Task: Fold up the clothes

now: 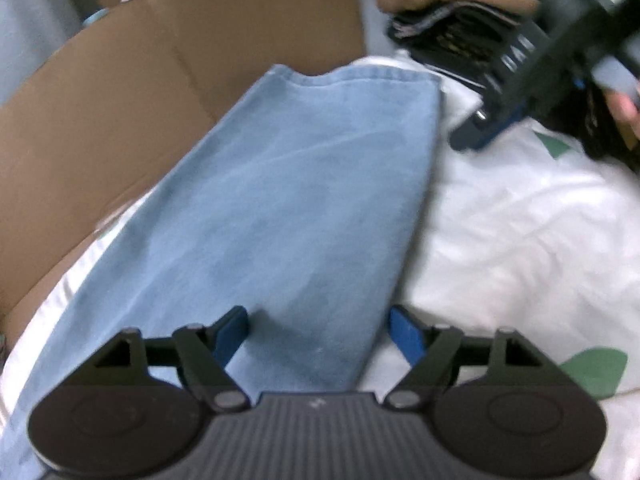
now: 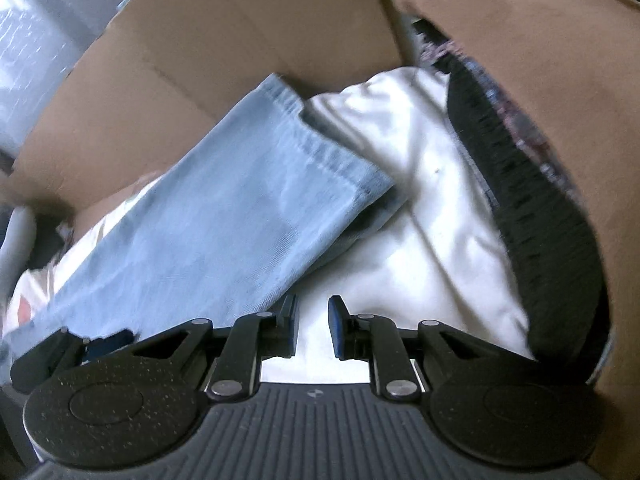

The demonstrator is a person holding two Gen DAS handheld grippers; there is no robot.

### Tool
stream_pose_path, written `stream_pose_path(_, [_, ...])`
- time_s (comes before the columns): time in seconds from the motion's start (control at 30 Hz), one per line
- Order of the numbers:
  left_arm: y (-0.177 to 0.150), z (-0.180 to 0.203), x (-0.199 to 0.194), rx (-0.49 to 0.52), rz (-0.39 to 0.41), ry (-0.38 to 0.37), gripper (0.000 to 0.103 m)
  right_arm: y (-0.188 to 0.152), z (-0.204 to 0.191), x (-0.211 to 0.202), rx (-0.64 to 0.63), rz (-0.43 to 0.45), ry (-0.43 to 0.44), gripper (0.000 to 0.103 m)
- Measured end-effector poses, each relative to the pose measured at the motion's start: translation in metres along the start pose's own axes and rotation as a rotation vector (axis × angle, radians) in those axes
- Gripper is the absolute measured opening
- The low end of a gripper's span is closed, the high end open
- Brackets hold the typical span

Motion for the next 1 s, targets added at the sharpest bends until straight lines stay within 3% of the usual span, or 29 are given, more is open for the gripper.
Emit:
stream_pose_path(0.13, [0.008, -0.008, -0.014, -0.011, 0.071, 0.014, 0.067, -0.003, -0.010, 0.002, -0.036, -0.006, 0.013, 0.020])
stream_pose_path(0.23, [0.019, -0.011, -0.030, -0.016, 0.148, 0.013, 0.049, 0.000, -0.018, 0.000, -0.061, 0.003, 0.028, 0.020])
stream_pose_path(0.3, [0.026, -0.013, -0.034, -0.024, 0.160, -0.002, 0.017, 0.004, -0.027, 0.002, -0.084, 0.010, 0.039, 0.021])
stream_pose_path(0.37, [0.032, -0.014, -0.036, -0.043, 0.163, -0.020, 0.006, 0.004, -0.036, 0.005, -0.095, 0.004, 0.057, 0.021])
stream_pose_path(0.63, [0.047, -0.021, -0.048, -0.103, 0.200, -0.055, 0.004, 0.023, -0.069, 0.021, -0.205, 0.036, 0.080, 0.026])
stream_pose_path(0.73, [0.050, -0.023, -0.051, -0.103, 0.210, -0.055, 0.004, 0.036, -0.075, 0.022, -0.235, 0.060, 0.066, 0.037])
stream_pose_path(0.9, [0.053, -0.025, -0.051, -0.118, 0.218, -0.055, 0.004, 0.038, -0.075, 0.049, -0.329, 0.002, 0.023, 0.042])
stream_pose_path(1.0, [0.052, -0.024, -0.051, -0.109, 0.218, -0.062, 0.004, 0.029, -0.071, 0.053, -0.316, -0.042, 0.047, 0.042])
Point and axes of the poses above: each gripper's, at about its wrist camera, not at the fingertips, and x roughly the way its jaws point, z to its right, y to its top, the point moved 8 cm from there along x, roughly the way its jaws point, and after that the axes turned 14 degrees about -x, right-handed, at the moved point
